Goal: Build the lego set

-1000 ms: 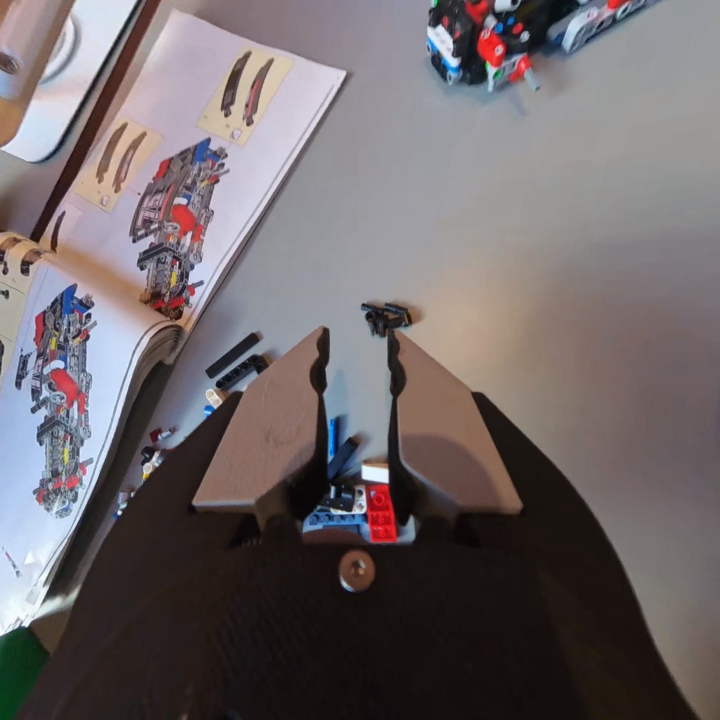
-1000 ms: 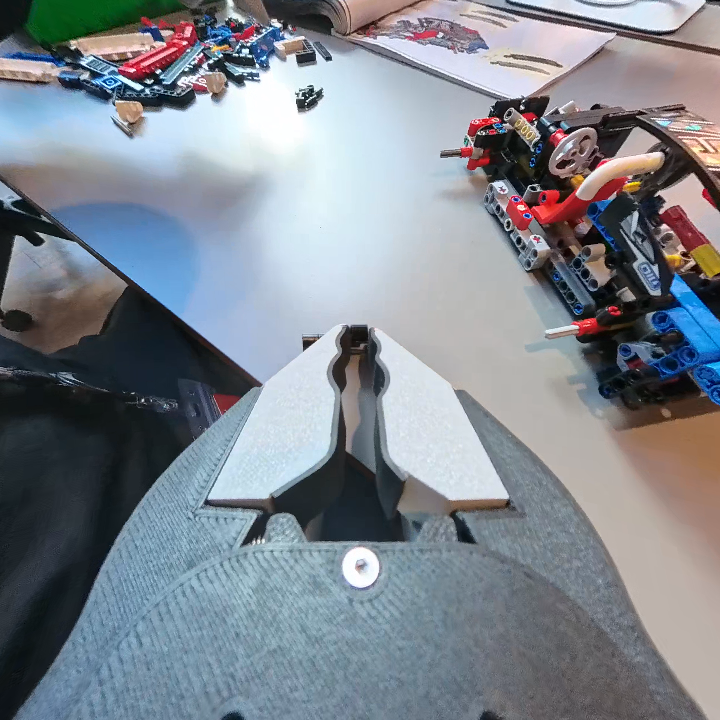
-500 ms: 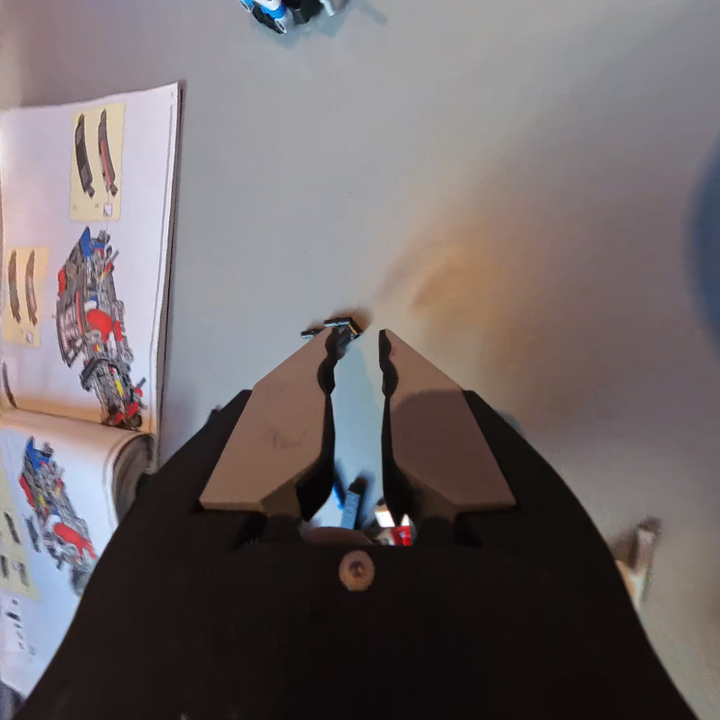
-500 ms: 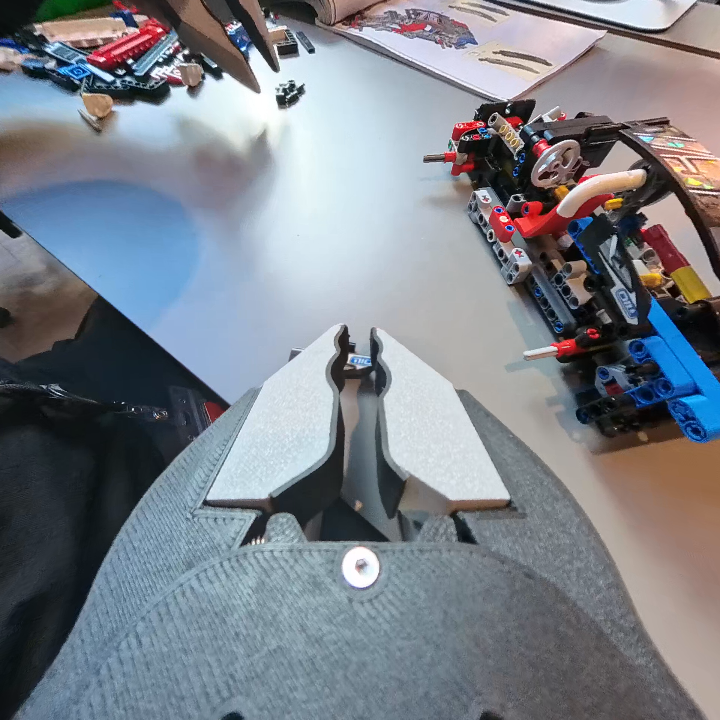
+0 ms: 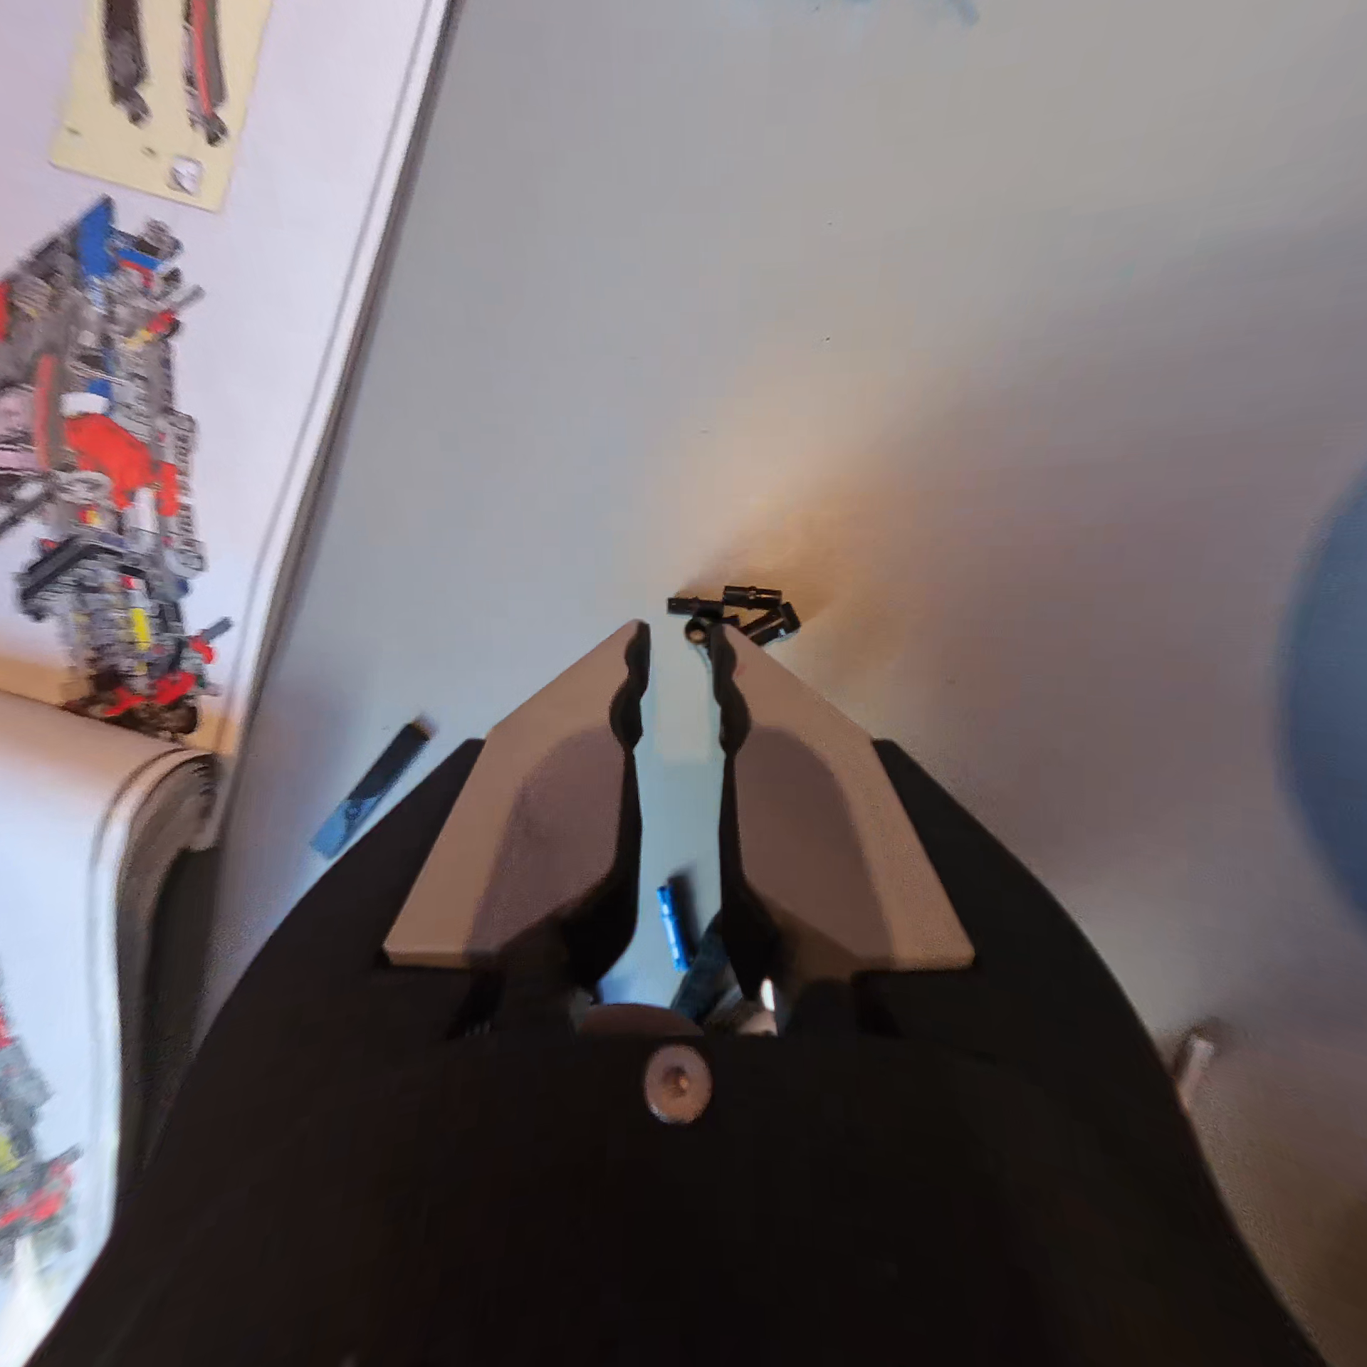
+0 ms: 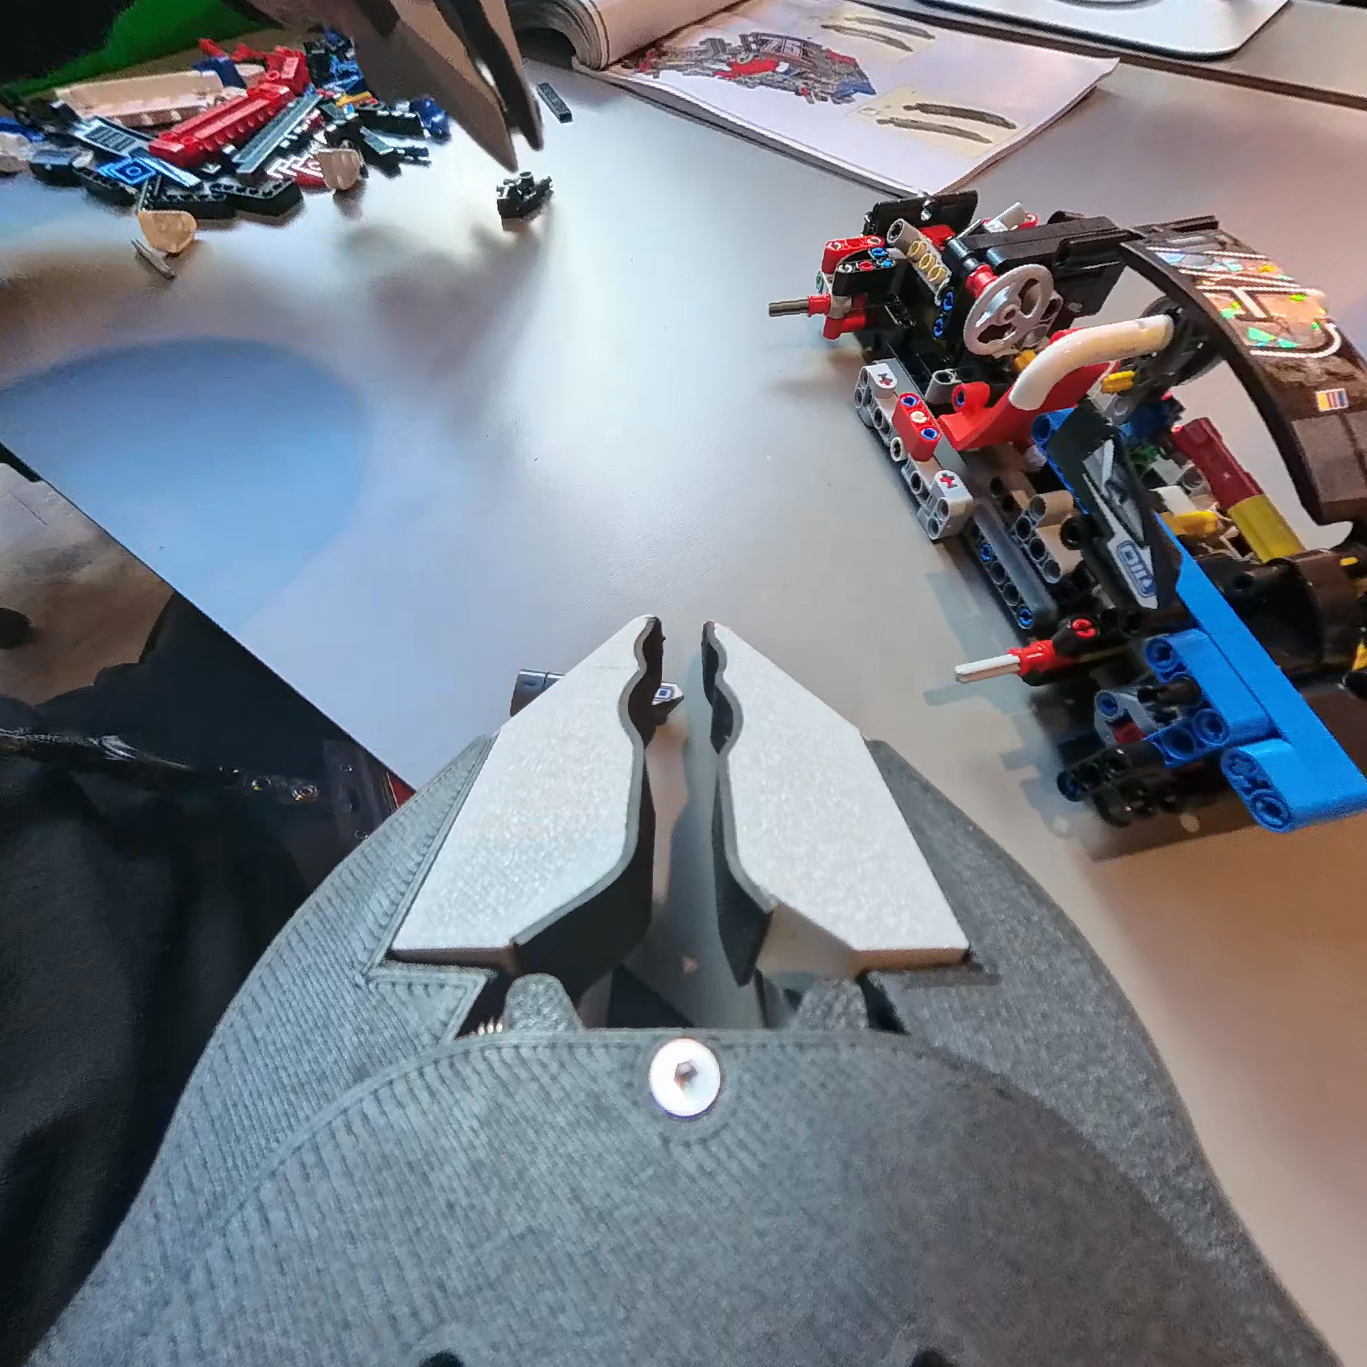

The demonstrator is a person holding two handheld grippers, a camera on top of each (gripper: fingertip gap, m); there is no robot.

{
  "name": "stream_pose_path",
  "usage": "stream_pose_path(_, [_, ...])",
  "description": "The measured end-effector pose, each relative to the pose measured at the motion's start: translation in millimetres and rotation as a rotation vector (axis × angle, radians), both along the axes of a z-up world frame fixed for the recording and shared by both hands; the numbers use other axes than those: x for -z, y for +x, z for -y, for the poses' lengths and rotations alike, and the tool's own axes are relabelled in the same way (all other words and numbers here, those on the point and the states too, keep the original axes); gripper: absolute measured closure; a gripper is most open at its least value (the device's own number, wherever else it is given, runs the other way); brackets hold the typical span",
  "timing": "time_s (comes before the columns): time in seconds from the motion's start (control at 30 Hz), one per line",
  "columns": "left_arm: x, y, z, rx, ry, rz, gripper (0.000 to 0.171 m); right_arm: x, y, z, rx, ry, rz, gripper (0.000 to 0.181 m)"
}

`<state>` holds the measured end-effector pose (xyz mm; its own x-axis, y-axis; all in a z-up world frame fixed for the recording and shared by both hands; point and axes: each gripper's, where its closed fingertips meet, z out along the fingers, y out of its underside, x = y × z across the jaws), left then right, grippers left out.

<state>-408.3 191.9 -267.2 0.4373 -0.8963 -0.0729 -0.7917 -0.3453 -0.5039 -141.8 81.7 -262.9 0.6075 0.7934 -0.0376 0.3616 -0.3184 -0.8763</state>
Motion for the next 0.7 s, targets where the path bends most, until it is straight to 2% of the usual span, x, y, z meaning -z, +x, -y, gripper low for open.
stream_pose_path(0.1, [3, 4, 4, -0.011, -0.053, 0.039, 0.164, -2, 1, -1, 0.003, 0.001, -0.005, 0.174])
stream_pose_path(0.23, [3, 5, 1, -0.012, -0.050, 0.038, 0.169, -2, 3, -2, 0.003, -0.008, -0.016, 0.174])
stream_pose_path(0.43, [2, 0, 0, -0.033, -0.033, 0.033, 0.170, -4, 6, -4, 0.014, -0.005, -0.023, 0.175])
stream_pose_path(0.7, [-5, -12, -6, -0.134, -0.038, 0.103, 0.171, -4, 0, -6, 0.015, -0.016, -0.034, 0.176])
